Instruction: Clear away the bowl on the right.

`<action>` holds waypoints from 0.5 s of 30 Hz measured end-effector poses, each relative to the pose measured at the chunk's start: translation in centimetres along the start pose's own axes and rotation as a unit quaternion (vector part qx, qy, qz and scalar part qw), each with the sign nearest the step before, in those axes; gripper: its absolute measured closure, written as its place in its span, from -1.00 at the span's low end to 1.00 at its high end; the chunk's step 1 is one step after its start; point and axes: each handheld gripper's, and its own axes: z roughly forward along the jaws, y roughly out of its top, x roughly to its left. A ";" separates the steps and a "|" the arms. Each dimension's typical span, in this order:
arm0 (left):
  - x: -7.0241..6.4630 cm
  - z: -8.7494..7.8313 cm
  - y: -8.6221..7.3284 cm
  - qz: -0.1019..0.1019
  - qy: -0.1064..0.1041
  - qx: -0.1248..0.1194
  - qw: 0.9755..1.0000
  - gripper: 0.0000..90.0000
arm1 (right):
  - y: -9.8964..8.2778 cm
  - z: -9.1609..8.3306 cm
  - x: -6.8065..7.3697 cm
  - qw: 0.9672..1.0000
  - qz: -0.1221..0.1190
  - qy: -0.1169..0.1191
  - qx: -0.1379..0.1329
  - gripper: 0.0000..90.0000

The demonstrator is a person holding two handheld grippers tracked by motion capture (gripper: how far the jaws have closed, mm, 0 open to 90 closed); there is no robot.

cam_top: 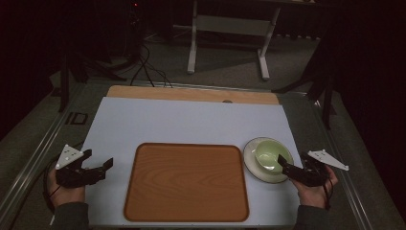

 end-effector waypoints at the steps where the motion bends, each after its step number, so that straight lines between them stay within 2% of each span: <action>1: 0.0 0.0 0.0 0.000 0.001 -0.001 1.000 -0.67 | 0.0 0.0 0.0 1.000 0.000 0.000 0.000 -0.81; 2: 0.0 0.0 0.1 0.002 0.002 -0.001 1.000 -0.67 | 0.0 0.0 0.1 1.000 -0.008 -0.010 0.002 -0.80; 6: 0.0 0.0 0.1 0.004 0.016 -0.002 1.000 -0.67 | 0.2 0.0 0.0 1.000 -0.008 -0.006 -0.003 -0.70; 7: 0.1 -0.1 0.0 -0.003 0.020 -0.002 1.000 -0.67 | 0.3 0.0 0.0 1.000 -0.008 -0.006 -0.002 -0.68; 10: 0.2 -0.2 0.0 -0.010 0.021 -0.008 1.000 -0.67 | 0.3 0.2 0.1 1.000 -0.018 -0.011 0.000 -0.64; 12: 0.3 -0.4 0.0 -0.015 0.025 -0.014 0.999 -0.67 | 0.4 0.4 0.3 1.000 -0.027 -0.012 0.003 -0.52; 13: 0.3 -0.5 0.0 -0.016 0.026 -0.016 0.999 -0.67 | 0.4 0.4 0.3 1.000 -0.027 -0.012 0.003 -0.52; 15: 0.4 -0.6 0.0 -0.017 0.019 -0.017 1.000 -0.67 | 0.4 0.7 0.4 0.999 -0.033 -0.012 0.007 -0.46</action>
